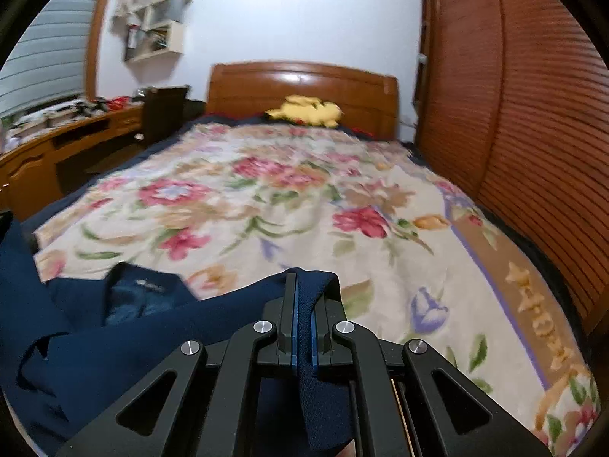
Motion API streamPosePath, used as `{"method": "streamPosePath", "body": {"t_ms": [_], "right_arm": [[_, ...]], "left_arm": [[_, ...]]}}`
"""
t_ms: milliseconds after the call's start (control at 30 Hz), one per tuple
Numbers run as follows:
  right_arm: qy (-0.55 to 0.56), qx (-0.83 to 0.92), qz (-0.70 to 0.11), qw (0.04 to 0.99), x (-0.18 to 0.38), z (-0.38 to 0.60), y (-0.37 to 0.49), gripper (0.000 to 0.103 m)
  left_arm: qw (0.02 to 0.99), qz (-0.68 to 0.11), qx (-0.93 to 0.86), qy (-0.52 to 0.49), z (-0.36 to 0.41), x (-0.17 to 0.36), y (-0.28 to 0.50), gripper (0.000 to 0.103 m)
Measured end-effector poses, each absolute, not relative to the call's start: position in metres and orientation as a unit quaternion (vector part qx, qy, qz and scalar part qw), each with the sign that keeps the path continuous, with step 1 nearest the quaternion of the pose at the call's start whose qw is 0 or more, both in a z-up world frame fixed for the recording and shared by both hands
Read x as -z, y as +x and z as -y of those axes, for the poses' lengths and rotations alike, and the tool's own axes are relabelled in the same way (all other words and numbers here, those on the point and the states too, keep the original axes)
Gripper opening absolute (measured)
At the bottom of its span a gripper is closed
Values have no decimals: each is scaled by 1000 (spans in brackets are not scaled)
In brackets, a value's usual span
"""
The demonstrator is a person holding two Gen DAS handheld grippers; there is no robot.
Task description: Fold large clothes
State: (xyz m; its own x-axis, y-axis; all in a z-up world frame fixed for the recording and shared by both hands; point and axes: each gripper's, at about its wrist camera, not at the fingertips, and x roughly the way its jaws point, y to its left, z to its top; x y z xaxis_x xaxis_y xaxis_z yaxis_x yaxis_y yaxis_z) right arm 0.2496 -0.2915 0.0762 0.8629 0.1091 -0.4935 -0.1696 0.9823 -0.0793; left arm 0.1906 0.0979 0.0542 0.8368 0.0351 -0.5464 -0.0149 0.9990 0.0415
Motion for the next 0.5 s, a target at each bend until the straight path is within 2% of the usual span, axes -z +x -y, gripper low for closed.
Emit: {"method": "streamPosePath", "body": {"t_ms": [67,100,167,200,233,267,333,367,400,500], "right_arm": [[-62,-75,-274,957,-63,286,257,4],[-68,-81,-285,953,-57,281,259,4],[-81,-91,-303,945,-48,275,261,4],[-86,-94,-306,943,-46,273,258,4],[-88,-98,-309,942,-45,271,254,7],[-88,-97,-309,942,-46,272,249,11],[-94,-93,-306,943,-51,273,239,30],[-96,-93,-302,944,-54,271,237,51],[-102,-90,-294,946,-58,270,231,67],[-109,-94,-274,951,-72,268,206,71]], "left_arm": [[956,-295,-3,6,-94,-47,193,4],[954,-298,3,2,-92,-43,192,8],[954,-299,11,4,-89,-37,186,21],[955,-297,15,6,-86,-35,181,34],[956,-294,19,7,-84,-34,177,42],[956,-292,25,6,-82,-34,170,51],[956,-290,35,0,-79,-34,158,74],[957,-286,43,-3,-78,-34,149,79],[958,-282,49,-4,-77,-34,141,81],[958,-281,58,-5,-75,-30,117,81]]}}
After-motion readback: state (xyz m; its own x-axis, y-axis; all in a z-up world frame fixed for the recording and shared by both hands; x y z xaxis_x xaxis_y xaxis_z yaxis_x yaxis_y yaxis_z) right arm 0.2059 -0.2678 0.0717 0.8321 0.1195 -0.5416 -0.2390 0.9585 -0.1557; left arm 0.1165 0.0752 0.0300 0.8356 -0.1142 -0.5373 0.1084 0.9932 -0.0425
